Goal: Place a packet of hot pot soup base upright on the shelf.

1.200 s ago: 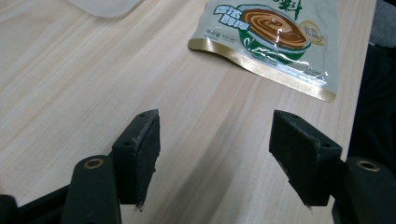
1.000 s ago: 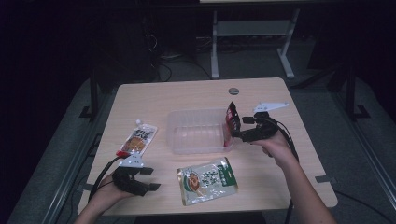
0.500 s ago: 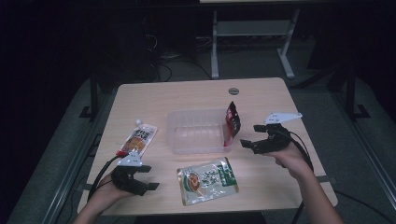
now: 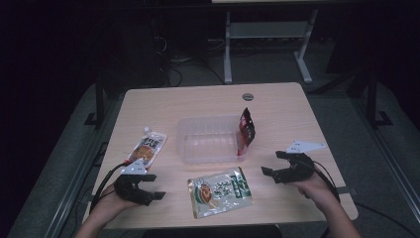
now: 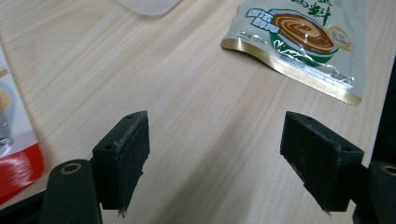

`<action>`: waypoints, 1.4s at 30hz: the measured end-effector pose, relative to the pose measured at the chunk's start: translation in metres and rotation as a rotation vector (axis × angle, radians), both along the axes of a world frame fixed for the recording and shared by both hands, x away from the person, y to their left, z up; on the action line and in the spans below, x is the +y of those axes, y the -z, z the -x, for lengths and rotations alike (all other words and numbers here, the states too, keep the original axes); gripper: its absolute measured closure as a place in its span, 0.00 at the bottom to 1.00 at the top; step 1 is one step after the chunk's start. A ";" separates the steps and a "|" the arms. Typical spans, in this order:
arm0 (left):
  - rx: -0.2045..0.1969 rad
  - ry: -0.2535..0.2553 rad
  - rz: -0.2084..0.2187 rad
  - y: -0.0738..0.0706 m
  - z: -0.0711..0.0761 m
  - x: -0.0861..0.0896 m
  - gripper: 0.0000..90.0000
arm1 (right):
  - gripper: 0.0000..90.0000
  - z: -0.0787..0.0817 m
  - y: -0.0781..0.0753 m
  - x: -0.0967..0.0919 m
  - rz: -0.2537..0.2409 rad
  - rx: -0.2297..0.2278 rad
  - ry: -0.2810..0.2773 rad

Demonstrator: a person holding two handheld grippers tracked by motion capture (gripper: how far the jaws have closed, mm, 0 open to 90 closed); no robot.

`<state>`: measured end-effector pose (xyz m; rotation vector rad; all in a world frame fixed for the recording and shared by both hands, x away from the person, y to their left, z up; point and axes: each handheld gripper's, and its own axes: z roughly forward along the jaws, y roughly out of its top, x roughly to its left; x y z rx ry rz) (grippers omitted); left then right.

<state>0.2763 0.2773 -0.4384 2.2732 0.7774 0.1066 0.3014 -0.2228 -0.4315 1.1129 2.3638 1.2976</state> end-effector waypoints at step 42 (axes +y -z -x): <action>-0.107 -0.447 -0.064 -0.022 -0.111 0.060 0.86 | 0.15 0.034 0.022 -0.005 0.091 0.029 0.014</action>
